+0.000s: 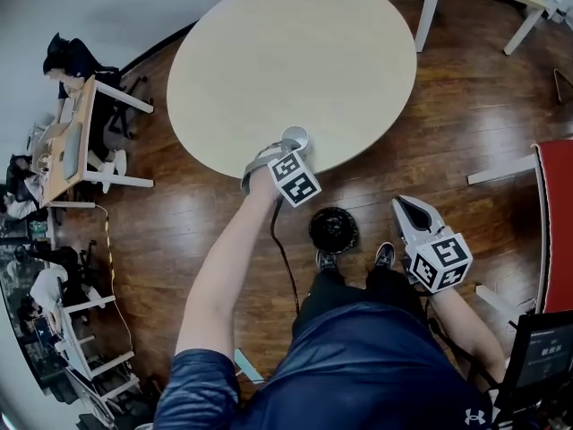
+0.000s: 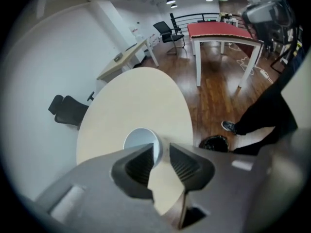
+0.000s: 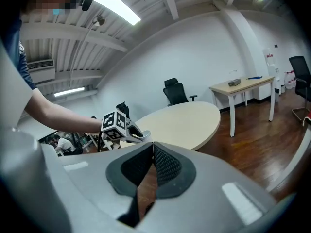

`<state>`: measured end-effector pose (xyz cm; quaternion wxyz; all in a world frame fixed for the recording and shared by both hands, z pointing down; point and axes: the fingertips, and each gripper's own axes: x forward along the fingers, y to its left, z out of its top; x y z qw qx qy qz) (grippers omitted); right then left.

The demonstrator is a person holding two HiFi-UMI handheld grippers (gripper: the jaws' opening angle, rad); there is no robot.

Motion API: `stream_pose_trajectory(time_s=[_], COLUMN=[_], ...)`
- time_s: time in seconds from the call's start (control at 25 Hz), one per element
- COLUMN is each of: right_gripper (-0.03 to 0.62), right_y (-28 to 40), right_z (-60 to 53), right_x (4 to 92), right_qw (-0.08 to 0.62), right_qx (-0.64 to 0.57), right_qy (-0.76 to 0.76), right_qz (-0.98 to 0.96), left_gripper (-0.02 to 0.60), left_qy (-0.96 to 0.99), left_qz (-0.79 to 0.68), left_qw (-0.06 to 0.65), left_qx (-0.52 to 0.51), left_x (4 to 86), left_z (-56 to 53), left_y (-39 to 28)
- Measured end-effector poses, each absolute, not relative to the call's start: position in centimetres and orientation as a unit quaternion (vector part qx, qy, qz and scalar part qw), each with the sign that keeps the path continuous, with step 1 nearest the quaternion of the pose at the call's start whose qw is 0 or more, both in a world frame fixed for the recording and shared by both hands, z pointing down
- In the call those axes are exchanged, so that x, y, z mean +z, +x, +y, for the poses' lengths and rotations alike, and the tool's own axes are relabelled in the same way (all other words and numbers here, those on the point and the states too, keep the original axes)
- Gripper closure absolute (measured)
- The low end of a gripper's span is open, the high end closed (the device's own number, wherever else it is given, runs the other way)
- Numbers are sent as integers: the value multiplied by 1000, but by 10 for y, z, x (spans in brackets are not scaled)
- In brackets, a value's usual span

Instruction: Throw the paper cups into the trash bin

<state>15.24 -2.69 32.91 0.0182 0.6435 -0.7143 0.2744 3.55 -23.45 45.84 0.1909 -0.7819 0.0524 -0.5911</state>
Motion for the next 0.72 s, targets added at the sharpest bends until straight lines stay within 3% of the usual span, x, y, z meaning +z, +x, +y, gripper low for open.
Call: stream_pose_trajectory(time_s=[0.16,0.44,0.72], right_gripper=[583,583,583], right_y=[170,189,172], right_z=[-16,-2,-19], right_x=[338,354,372], right_qw=[23,23,39], right_qx=[287,305,314], right_qy=[637,614,580], right_qz=[-715,-728,-750], left_gripper=[543,549,549], left_qy=[-751,-775,-802], left_qz=[70,137,155], left_qw=[227,173,137], left_qx=[-616,-593,-560], left_x=[465,434,410], left_z=[-244,-223,-131], left_y=[30,20,-19])
